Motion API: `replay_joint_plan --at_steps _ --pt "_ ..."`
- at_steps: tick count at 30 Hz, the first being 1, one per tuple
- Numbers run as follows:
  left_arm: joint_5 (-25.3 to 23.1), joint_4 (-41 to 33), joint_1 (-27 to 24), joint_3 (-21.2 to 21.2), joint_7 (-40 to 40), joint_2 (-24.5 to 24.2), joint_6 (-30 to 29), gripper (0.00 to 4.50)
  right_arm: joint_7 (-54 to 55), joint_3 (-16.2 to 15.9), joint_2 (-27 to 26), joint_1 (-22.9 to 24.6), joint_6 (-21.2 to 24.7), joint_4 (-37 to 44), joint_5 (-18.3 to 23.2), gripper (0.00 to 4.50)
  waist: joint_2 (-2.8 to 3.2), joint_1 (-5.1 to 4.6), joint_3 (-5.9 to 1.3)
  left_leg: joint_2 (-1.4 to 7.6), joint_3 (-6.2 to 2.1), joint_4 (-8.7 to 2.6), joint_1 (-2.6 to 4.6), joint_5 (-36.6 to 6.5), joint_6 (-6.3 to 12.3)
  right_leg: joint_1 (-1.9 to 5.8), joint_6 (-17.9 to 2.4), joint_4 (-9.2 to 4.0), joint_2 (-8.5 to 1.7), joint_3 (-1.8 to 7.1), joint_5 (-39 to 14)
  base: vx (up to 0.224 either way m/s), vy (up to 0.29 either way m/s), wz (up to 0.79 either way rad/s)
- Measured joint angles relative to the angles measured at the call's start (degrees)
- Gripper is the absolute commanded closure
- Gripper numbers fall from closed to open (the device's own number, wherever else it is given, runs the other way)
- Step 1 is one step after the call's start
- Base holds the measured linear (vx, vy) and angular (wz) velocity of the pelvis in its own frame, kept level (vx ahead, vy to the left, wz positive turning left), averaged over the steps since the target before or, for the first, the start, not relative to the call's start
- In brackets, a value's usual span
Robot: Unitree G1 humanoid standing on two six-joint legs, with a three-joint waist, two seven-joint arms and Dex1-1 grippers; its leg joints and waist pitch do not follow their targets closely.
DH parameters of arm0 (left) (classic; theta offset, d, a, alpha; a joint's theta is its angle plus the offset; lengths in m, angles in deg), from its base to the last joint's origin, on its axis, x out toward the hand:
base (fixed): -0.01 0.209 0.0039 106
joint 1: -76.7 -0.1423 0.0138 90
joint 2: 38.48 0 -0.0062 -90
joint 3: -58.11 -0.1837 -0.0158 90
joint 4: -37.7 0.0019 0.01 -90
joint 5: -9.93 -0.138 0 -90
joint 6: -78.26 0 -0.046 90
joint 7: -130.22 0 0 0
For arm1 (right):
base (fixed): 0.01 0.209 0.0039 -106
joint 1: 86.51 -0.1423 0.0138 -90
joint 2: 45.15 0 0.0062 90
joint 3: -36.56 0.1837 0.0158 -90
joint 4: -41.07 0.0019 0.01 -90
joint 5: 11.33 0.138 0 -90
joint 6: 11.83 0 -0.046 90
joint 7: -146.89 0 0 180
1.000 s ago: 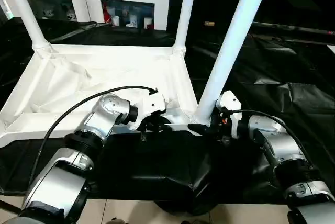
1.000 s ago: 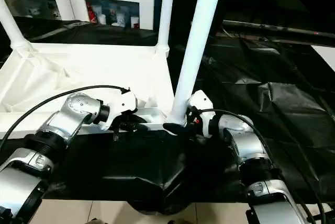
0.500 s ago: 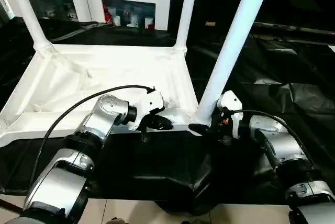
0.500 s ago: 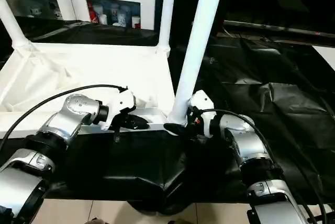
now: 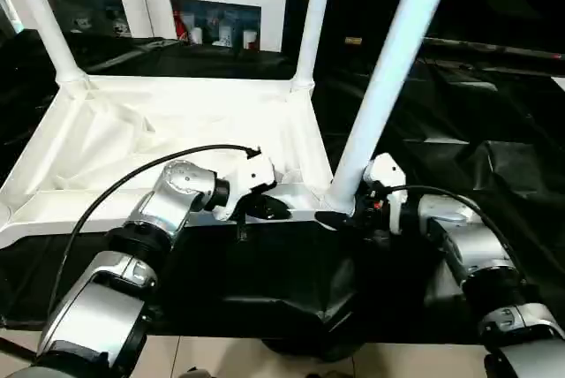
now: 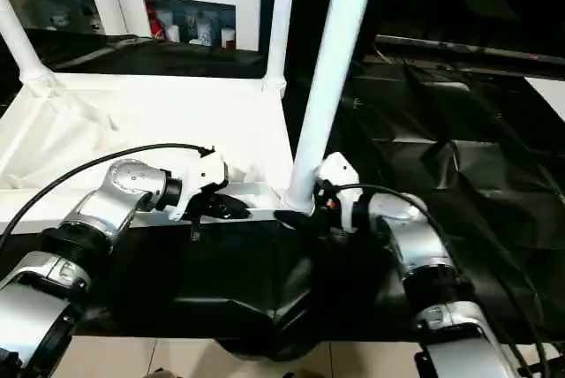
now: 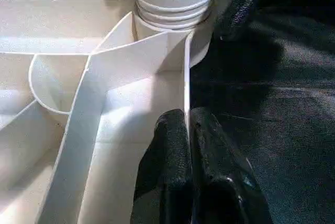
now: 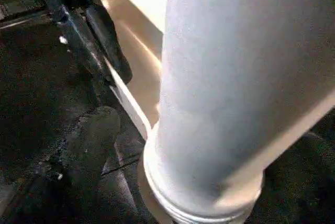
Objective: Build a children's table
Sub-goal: Rotate leg to tighten
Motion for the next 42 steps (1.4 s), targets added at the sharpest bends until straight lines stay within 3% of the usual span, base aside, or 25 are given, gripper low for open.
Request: replay_joint_plan --at_steps 22,26,31,35,37,42 --pt "-0.07 1.13 0.22 0.90 2.81 1.46 -0.59 4.50 9.68 3.02 -4.53 2.10 2.13 0.18 0.85 1.76 0.11 -0.23 -0.06 -0.01 -0.02 0.21 0.07 0.00 -0.01 0.11 -0.03 0.08 -0.02 0.05 0.03 0.000 0.000 0.00" --pt "-1.88 3.23 1.70 1.19 12.79 6.00 -2.86 4.50 26.79 6.90 -10.50 1.79 2.04 -1.59 -0.71 1.80 0.05 -0.58 -0.11 -0.06 -0.03 0.39 0.10 0.00 -0.01 0.18 0.11 0.07 -0.07 0.10 -0.05 0.000 0.000 0.00" --pt "-3.44 5.20 2.98 1.61 21.66 11.49 -5.89 4.50 44.38 9.40 -15.34 -0.84 2.22 -5.05 -2.73 1.81 0.19 -0.76 -0.20 -0.19 -0.05 0.40 0.31 0.00 0.00 0.28 0.16 -0.06 -0.11 0.21 -0.08 0.000 0.000 0.00" --pt "-3.93 5.65 2.98 1.57 22.71 12.33 -5.46 4.50 46.06 9.09 -15.36 -1.34 0.44 -6.29 -4.66 1.81 0.54 -0.88 -0.37 -0.22 -0.14 0.38 0.15 -0.01 0.01 0.35 0.22 -0.24 -0.11 0.19 -0.11 0.000 0.000 0.00" --pt "-4.42 5.80 2.98 1.51 22.71 12.32 -4.50 4.50 46.02 9.28 -15.35 -1.60 0.13 -6.69 -4.38 1.25 0.57 -0.96 -0.39 -0.22 -0.17 0.37 0.00 -0.01 0.02 0.28 0.22 -0.30 -0.11 0.17 -0.11 0.000 0.000 0.00" --pt "-4.66 5.51 2.98 0.29 20.90 11.05 -2.30 4.50 39.25 8.58 -13.11 -1.60 -0.15 -6.77 -4.00 0.76 0.49 -1.12 -0.35 -0.21 -0.18 0.33 -0.09 0.00 0.02 0.27 0.23 -0.44 -0.10 0.14 -0.09 0.000 0.000 0.00"
